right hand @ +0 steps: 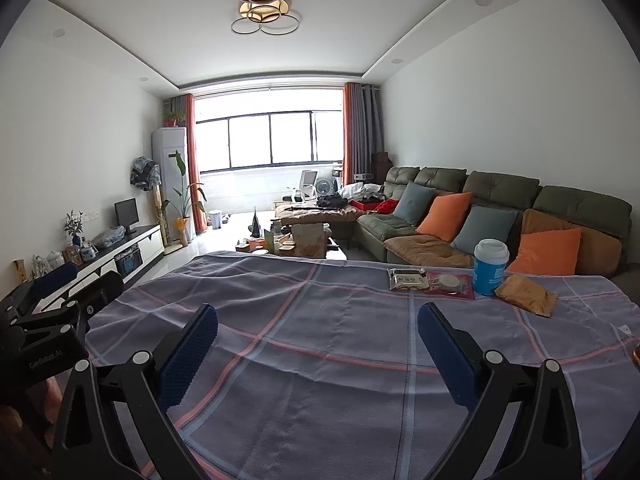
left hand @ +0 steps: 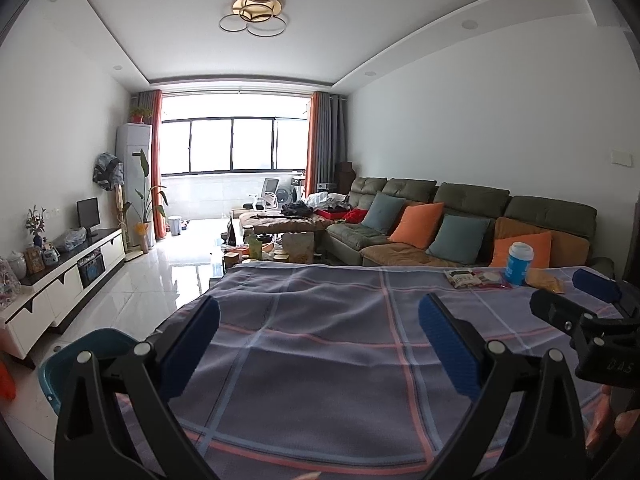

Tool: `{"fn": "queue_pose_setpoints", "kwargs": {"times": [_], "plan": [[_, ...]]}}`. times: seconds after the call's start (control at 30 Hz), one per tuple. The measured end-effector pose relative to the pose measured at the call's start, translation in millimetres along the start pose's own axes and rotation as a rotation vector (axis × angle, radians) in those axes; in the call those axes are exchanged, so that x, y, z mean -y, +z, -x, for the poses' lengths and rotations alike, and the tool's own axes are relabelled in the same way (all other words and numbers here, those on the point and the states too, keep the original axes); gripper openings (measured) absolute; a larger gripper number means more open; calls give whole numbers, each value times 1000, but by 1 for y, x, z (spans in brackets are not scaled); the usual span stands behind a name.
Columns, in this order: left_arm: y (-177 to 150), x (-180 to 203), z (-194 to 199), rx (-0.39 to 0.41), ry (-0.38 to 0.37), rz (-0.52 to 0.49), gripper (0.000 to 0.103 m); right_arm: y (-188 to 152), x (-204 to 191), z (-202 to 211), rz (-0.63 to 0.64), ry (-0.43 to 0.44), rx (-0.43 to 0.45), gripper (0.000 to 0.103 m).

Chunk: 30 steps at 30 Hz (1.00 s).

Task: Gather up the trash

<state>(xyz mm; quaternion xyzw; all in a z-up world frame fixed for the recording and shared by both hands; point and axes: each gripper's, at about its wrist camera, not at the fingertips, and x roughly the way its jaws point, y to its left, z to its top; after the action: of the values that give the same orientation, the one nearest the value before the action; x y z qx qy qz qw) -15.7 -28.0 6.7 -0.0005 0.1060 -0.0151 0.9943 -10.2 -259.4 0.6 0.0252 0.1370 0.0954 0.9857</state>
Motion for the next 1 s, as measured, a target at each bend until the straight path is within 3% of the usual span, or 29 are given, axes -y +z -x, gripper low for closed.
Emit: {"fn": "queue_pose_setpoints", "kwargs": {"times": [1.0], "plan": [[-5,4,2,11,11,-18,100,1,5,5,12,-17,0,99]]}}
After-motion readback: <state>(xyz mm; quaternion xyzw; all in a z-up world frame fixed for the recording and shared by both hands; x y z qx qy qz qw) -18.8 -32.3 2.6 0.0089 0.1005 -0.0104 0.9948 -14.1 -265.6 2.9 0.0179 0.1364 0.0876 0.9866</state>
